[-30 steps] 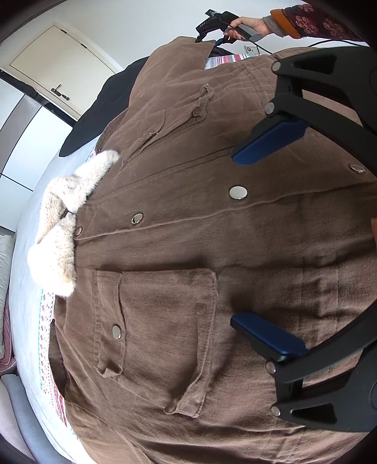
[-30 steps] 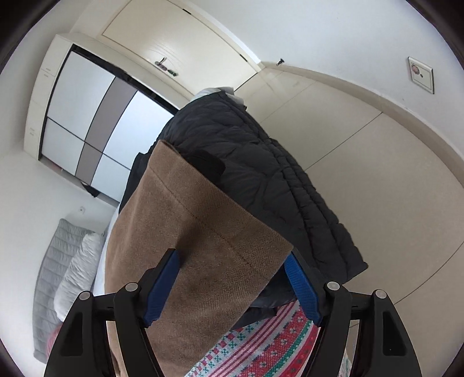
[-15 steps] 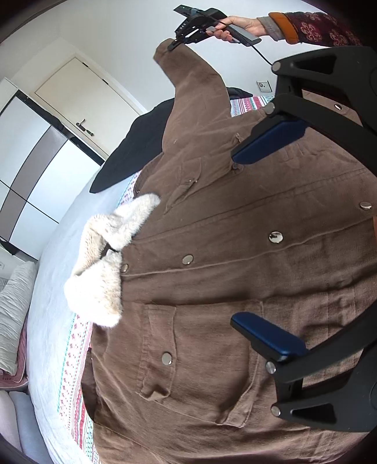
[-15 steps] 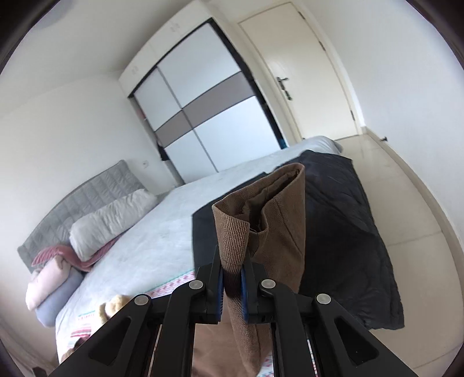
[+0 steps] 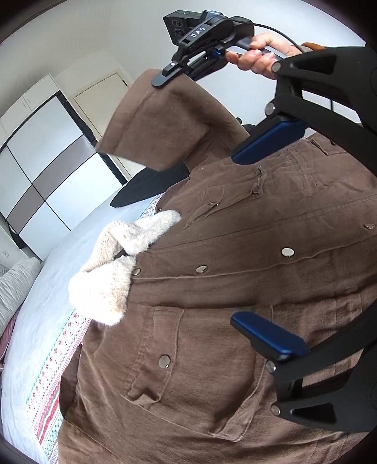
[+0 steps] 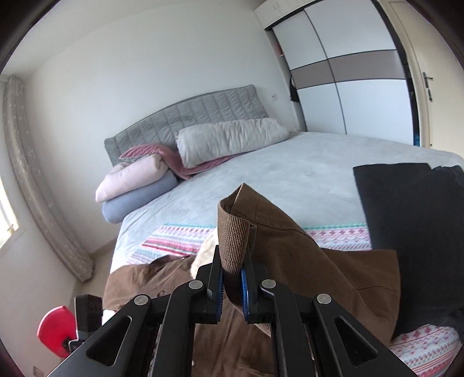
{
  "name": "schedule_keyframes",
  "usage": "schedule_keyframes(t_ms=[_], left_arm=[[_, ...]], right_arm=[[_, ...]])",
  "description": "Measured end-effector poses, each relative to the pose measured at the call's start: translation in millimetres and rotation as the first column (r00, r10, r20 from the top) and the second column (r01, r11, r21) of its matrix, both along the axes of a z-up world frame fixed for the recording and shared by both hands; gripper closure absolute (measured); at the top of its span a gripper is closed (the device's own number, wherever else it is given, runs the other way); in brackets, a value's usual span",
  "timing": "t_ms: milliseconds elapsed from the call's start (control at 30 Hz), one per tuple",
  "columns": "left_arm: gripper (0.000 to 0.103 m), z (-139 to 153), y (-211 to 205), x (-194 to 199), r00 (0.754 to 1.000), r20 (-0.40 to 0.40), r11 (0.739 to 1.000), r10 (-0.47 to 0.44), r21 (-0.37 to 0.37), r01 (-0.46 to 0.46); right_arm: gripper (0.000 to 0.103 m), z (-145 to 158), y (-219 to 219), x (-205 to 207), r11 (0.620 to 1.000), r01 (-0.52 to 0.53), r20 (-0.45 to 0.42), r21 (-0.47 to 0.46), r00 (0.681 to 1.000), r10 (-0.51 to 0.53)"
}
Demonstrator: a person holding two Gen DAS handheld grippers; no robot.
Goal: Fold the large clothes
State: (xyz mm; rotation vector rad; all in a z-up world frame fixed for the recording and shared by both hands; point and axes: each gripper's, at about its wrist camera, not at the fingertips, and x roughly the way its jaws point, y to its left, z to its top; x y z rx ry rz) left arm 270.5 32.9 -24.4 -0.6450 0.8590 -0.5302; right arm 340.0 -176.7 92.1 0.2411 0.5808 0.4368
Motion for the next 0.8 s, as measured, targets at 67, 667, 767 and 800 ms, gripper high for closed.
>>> schedule_keyframes(t_ms=[67, 667, 767, 800], left_arm=[[0.004, -3, 4, 1, 1.000, -0.012, 1.000, 0.007, 0.000, -0.007], [0.053, -17, -58, 18, 0.941, -0.296, 0.986, -0.166, -0.028, 0.165], [0.053, -17, -67, 12, 0.953, -0.283, 0.990, -0.113, 0.051, 0.132], [0.053, -18, -69, 12, 0.956, -0.279, 0.989, -0.091, 0.085, 0.119]], right_arm=[[0.084, -27, 20, 11, 0.994, -0.095, -0.081, 0.061, 0.992, 0.100], [0.047, -108, -136, -26, 0.924, 0.326, -0.208, 0.198, 0.935, -0.286], [0.047, -105, -150, -32, 0.917, 0.324, -0.205, 0.233, 0.938, -0.280], [0.047, -105, -152, -33, 0.915, 0.325, -0.205, 0.239, 0.938, -0.280]])
